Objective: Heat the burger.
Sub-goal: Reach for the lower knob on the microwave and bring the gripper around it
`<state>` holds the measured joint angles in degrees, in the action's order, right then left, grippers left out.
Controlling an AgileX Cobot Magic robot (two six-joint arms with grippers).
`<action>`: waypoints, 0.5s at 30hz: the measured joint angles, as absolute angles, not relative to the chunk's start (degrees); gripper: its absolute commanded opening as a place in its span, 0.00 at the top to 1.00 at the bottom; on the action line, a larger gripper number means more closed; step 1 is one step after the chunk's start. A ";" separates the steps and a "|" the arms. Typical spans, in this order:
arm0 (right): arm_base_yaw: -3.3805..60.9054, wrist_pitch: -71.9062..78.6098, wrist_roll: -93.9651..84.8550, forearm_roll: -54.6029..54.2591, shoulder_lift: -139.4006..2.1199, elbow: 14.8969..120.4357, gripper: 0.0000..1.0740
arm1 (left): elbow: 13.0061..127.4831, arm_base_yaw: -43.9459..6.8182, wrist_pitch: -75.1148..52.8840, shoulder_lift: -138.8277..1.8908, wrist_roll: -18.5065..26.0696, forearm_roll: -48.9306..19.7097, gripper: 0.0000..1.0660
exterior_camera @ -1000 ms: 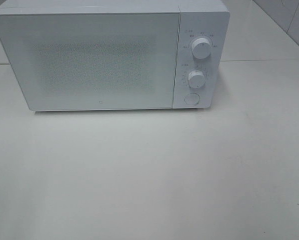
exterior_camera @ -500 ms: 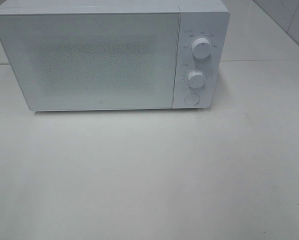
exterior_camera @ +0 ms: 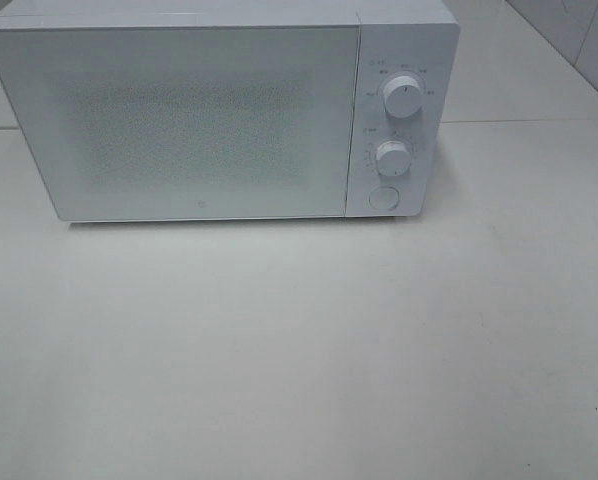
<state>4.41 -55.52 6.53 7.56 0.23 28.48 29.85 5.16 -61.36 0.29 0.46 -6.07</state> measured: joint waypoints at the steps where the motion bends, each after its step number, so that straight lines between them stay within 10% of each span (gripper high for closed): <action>1: 4.41 -55.52 6.53 7.56 0.23 28.48 0.38 | 29.85 5.16 -61.36 0.29 0.46 -6.07 0.06; 15: 4.41 -55.52 6.53 7.56 0.23 28.48 0.41 | 29.85 5.16 -61.36 0.29 0.46 -6.07 0.06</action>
<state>4.41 -55.52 6.53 7.56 0.23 28.48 29.85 5.16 -61.36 0.29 0.46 -6.07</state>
